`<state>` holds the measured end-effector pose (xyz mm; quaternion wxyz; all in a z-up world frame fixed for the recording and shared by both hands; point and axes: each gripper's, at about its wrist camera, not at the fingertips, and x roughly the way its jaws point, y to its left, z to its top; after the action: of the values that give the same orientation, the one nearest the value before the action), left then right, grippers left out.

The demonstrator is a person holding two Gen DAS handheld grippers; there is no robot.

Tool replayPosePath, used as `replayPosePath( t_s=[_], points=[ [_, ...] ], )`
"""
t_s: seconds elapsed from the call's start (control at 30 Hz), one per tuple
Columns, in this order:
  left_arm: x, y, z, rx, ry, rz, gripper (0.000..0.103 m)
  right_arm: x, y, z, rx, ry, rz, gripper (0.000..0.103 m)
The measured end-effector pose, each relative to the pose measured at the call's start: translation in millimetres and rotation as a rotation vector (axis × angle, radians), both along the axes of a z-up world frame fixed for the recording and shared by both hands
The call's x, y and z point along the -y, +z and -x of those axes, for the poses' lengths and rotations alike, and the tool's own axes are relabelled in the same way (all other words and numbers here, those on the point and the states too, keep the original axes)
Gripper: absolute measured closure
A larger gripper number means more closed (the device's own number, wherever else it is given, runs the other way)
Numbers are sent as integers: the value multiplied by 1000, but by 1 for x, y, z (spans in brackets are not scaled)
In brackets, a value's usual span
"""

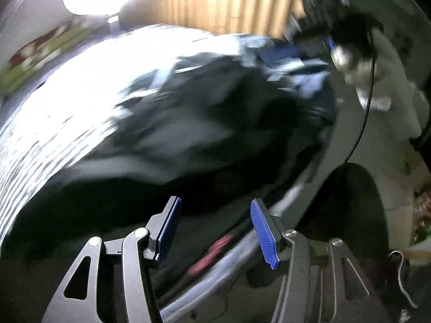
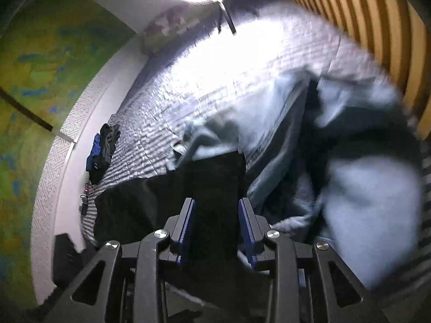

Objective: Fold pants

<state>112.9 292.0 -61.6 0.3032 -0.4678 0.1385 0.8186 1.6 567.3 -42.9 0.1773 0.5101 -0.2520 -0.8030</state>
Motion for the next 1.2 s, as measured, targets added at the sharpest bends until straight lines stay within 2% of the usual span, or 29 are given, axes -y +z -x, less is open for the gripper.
replayPosePath(
  t_s=[0.1,0.17,0.3,0.4,0.5,0.67,0.73,0.8,0.83,0.87,0.93,1.07,1.13,1.2],
  points=[
    [58,1,4,-5,119,32,46,9,-36,11,70,-3,25,72],
    [103,0,9,23,220,21,46,14,-46,10,85,6,41,72],
    [177,-4,10,53,367,16,46,20,-30,0,40,32,87,70],
    [203,-3,4,56,415,-10,46,28,-12,-9,-14,79,94,70],
    [208,-1,-1,38,417,-16,46,37,-12,-10,-25,102,46,70],
    [215,1,-4,18,419,-10,46,35,-45,-6,54,106,7,70],
    [218,3,-2,10,422,-14,46,37,-47,-12,48,111,1,70],
    [220,6,4,6,424,-22,46,45,-39,-17,31,115,-41,78],
    [219,9,9,4,421,-34,46,48,-33,-20,21,111,-67,96],
    [216,11,15,-1,414,-45,46,51,-26,-22,6,112,-77,100],
    [204,16,32,-26,390,-63,46,57,-3,-25,-50,93,-84,100],
    [173,15,72,-13,330,-136,46,56,31,-25,-127,40,-70,100],
    [158,4,91,4,320,-158,46,54,34,-25,-147,22,-91,100],
    [146,-21,111,105,308,-188,46,53,16,-21,-94,6,-131,100]
  ],
)
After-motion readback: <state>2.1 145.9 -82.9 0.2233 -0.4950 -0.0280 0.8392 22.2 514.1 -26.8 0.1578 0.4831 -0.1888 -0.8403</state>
